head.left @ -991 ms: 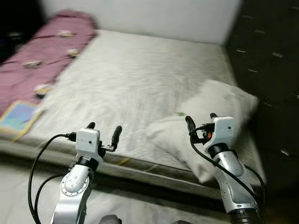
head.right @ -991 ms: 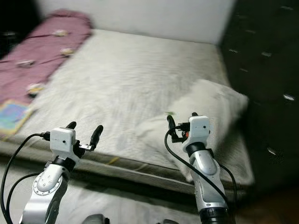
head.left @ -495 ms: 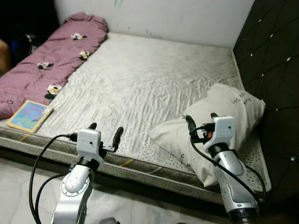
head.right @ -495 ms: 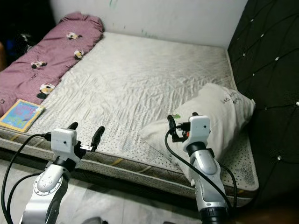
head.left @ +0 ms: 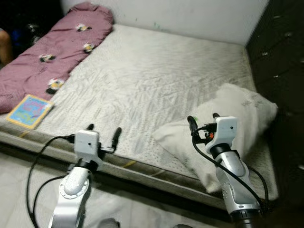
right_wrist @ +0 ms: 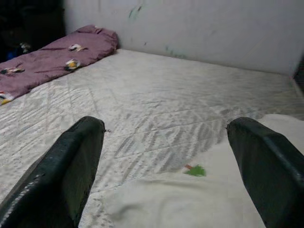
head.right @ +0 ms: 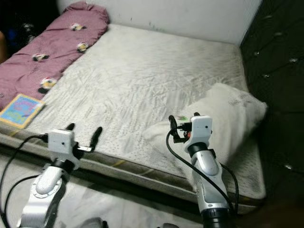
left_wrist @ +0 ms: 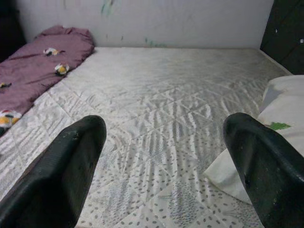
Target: Clean up the room
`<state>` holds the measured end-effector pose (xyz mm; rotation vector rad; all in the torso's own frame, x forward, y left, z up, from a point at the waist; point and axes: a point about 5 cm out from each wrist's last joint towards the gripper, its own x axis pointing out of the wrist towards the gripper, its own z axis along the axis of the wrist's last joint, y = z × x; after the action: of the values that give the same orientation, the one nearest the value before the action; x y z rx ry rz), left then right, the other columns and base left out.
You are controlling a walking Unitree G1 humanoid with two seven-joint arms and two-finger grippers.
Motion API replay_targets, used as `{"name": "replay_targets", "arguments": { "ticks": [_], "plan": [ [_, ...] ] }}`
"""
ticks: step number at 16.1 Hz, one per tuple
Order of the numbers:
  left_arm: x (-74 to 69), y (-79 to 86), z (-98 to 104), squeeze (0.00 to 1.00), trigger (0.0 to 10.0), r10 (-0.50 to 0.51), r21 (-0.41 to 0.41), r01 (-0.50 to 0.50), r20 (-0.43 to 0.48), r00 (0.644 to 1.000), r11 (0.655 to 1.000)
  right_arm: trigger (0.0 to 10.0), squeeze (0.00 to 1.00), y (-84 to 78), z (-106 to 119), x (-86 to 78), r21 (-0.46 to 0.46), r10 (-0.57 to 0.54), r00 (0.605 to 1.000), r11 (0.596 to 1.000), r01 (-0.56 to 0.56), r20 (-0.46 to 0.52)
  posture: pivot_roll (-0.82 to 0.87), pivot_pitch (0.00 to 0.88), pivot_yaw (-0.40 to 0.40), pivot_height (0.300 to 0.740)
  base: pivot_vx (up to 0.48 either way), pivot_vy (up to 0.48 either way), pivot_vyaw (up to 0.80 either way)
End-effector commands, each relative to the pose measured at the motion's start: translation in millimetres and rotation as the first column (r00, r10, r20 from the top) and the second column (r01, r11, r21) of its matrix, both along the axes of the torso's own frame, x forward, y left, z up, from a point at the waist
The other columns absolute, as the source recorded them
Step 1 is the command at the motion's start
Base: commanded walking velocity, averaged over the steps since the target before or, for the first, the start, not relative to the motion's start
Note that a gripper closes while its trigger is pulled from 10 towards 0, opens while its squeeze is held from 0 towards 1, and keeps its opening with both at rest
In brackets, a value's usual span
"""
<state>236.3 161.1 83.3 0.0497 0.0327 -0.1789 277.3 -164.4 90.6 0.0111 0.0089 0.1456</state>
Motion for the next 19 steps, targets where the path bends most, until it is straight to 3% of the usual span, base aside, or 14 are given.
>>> {"name": "replay_targets", "arguments": {
  "ticks": [1,5,12,19],
  "plan": [
    [0.2,-4.7,-1.7,0.00,10.0,-0.017,0.000,0.017,-0.009,1.000,1.000,10.0,0.00,-4.9,0.6,-0.3,-0.010,-0.013,1.000,1.000,0.013,0.004,-0.02,0.000,-0.029,0.740,0.000,-0.371,0.00],
    [-0.1,-4.8,-1.8,0.00,10.0,-0.013,-0.001,0.013,-0.011,1.000,1.000,10.0,0.00,-4.5,-1.5,-1.5,-0.010,-0.012,1.000,1.000,0.012,-0.003,-0.02,0.000,-0.030,0.740,0.000,-0.368,0.00],
    [-0.6,-6.8,-1.1,0.00,10.0,-0.039,-0.033,0.039,-0.006,0.999,0.999,10.0,0.00,-3.7,-2.6,-3.2,-0.009,-0.005,1.000,1.000,0.005,-0.009,-0.02,0.000,-0.031,0.740,0.000,0.000,0.00],
    [-1.2,-7.4,-0.7,0.00,10.0,-0.047,-0.035,0.047,-0.004,0.999,0.998,10.0,0.00,-4.4,-2.0,-2.5,-0.007,-0.006,1.000,1.000,0.006,-0.007,-0.02,0.000,-0.032,0.740,0.000,0.000,-0.67]
  ]
}}
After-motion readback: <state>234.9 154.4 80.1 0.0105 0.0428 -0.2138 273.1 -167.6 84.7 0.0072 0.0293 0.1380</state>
